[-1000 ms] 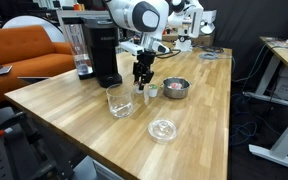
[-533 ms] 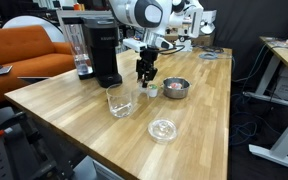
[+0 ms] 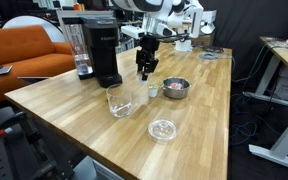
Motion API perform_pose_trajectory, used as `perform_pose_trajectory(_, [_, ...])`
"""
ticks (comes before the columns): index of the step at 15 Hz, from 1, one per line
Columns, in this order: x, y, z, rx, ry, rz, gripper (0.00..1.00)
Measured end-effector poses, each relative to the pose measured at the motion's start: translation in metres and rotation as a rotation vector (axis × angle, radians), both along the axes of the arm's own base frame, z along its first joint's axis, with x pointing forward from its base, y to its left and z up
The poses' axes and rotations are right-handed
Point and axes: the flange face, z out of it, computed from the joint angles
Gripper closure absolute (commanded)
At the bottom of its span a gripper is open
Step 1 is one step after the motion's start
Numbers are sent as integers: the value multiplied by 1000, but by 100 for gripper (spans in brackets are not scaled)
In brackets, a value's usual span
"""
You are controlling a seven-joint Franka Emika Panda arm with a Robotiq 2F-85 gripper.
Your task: Uncover the glass jar and put a coffee pod inside
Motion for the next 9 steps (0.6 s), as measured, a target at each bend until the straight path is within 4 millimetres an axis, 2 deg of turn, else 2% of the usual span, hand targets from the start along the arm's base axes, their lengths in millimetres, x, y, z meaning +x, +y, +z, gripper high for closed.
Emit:
perform_pose_trajectory(5, [-36, -15, 10, 11, 33, -31, 73])
perform_pose_trajectory(9, [-57, -23, 21, 25, 43, -56, 73])
